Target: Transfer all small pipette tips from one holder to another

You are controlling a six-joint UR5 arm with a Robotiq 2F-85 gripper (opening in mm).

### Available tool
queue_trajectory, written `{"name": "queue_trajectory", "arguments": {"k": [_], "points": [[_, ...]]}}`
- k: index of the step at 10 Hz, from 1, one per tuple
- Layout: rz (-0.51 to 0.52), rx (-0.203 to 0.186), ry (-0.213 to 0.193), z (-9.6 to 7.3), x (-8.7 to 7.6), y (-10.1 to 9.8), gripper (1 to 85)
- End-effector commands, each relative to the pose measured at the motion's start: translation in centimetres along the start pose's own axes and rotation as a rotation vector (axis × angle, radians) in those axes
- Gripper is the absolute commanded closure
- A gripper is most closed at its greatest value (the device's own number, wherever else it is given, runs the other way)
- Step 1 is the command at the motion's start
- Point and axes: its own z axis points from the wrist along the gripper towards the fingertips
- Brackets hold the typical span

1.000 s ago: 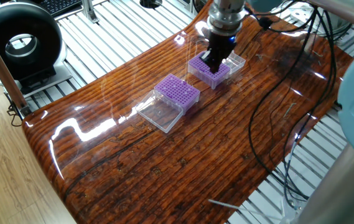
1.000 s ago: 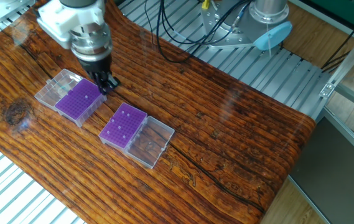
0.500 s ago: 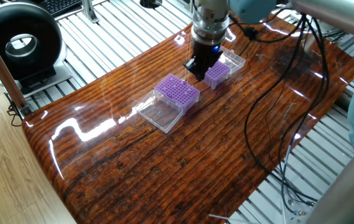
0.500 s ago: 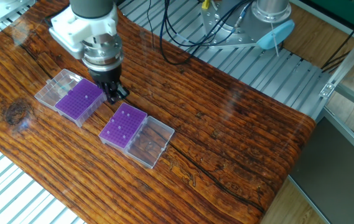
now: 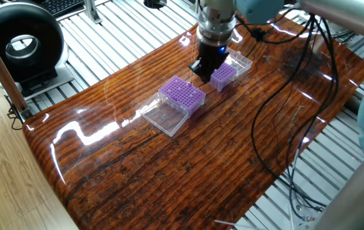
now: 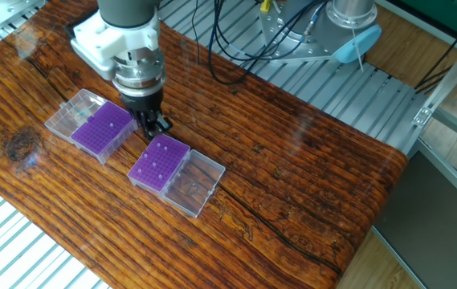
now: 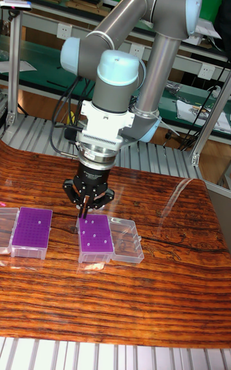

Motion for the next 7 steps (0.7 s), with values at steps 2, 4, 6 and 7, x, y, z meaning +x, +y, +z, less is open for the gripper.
{"name": "queue_trajectory", "arguments": {"k": [2,4,6,7], "points": [[0.013,-0.021,-0.026,0.65,-0.50,0.89,70.0],[0.012,-0.024,-0.026,0.87,-0.46,1.04,69.7],[0.009,-0.033,-0.028,1.11,-0.40,1.34,67.0],[0.007,-0.030,-0.028,1.18,-0.40,1.23,67.0]]}}
